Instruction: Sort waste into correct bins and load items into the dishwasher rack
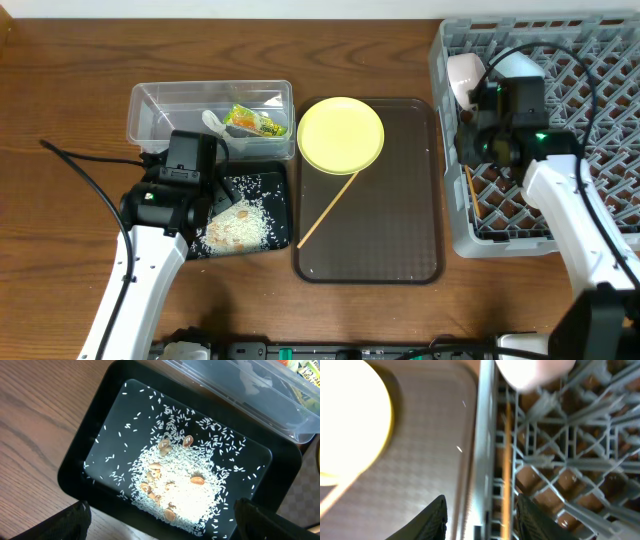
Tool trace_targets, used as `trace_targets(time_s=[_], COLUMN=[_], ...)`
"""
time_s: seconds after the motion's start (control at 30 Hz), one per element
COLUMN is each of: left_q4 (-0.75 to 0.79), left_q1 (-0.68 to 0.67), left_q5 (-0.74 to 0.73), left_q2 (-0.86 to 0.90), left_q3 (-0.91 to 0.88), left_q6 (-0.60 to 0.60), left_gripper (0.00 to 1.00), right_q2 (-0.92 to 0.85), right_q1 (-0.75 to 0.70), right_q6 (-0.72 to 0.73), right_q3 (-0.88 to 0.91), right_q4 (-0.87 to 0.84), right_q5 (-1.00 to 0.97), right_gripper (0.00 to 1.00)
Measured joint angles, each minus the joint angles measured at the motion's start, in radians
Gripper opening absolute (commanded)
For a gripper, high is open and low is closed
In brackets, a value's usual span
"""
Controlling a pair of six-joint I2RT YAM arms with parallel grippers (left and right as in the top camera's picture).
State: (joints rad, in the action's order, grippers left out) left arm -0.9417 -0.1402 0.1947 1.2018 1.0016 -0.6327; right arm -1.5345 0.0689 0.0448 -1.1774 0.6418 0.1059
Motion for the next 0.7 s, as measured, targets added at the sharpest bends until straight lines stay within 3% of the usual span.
trace_targets(time_s=[0.27, 0.4, 0.7], left_q4=[0.0, -0.001, -0.01], left_q1=[0.0, 0.0, 0.008], left_q5=[0.0, 0.0, 0.001], left_q2=[0.0, 0.0, 0.0], left_q3=[0.0, 0.0, 0.0], left_q6=[0.0, 0.0, 0.001], left_gripper=[0.93, 0.93, 0.93], right_q2=[0.047, -0.037, -0.284], right_q1=[0.215, 0.38, 0.603], right_q6=[0.198, 0.336, 0.539], right_q3=[-0.035, -0.035, -0.033], right_q4=[0.007, 0.018, -0.064], right_q5=[0.051, 0.032, -0.01], right_gripper=[0.41, 0.4, 0.42])
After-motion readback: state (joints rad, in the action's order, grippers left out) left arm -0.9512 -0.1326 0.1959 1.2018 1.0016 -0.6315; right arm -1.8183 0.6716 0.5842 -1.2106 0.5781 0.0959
